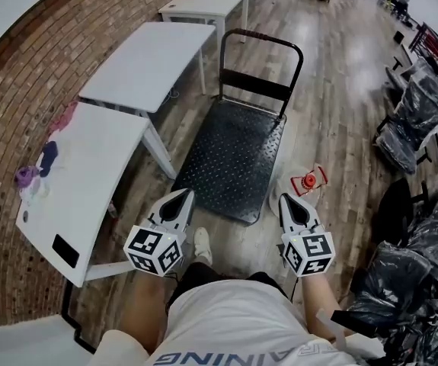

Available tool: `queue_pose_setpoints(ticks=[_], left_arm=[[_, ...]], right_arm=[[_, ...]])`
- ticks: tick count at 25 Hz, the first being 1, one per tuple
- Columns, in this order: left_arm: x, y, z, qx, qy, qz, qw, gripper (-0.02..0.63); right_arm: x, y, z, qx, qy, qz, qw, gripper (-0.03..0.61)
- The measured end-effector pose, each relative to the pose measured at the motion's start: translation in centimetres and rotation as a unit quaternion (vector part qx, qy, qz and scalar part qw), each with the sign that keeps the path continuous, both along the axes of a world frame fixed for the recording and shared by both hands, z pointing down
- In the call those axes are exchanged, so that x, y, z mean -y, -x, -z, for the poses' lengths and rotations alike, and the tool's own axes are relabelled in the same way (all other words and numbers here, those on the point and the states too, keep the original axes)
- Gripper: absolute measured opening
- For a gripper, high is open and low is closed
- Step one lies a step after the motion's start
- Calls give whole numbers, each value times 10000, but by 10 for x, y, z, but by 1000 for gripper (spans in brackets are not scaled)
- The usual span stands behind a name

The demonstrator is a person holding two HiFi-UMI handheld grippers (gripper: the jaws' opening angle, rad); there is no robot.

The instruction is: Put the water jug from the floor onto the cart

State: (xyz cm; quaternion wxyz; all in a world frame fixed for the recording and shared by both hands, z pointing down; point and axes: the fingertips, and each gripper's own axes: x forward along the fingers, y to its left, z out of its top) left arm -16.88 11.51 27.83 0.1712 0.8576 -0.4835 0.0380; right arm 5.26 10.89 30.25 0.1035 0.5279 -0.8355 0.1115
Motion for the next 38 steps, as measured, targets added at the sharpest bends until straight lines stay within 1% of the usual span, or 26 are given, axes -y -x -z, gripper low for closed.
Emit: queue_pose_setpoints(ticks=[3, 8, 11, 14, 18, 21, 24, 26, 31, 34, 38], left_arm=[[43, 2, -2, 15, 22, -343, 9994, -1], [117, 21, -7, 96, 44, -823, 9966, -1], [154, 31, -14, 155, 59, -1074, 9941, 0], [180, 27, -23, 131, 97, -1307, 9913, -2], [196, 7, -36, 41, 171, -1578, 9873, 0], [199, -16, -46, 58, 246, -1765, 9840, 0], [196, -43, -48, 126, 235, -1952, 9804, -2], [194, -56, -52, 170, 260, -1948, 9804, 0], [192, -98, -75, 283, 373, -1860, 9814, 0], [196, -116, -95, 327, 453, -1788, 9823, -2], [206, -136, -131, 494, 574, -1753, 9816, -1]], right_arm=[[28, 2, -1, -16, 34, -344, 9994, 3], [81, 11, -1, -71, 70, -959, 9953, 3], [105, 6, 2, -160, 60, -1376, 9903, 3], [112, -9, 4, -243, 81, -1746, 9843, 3], [114, -34, 0, -315, 148, -2112, 9768, 3], [112, -55, -7, -270, 181, -2295, 9728, 3], [102, -82, -23, -199, 284, -2501, 9676, 3], [99, -99, -35, -153, 362, -2573, 9655, 3], [101, -149, -67, -104, 555, -2572, 9647, 3], [107, -178, -94, -127, 641, -2604, 9633, 3], [117, -211, -134, -184, 731, -2611, 9624, 3]])
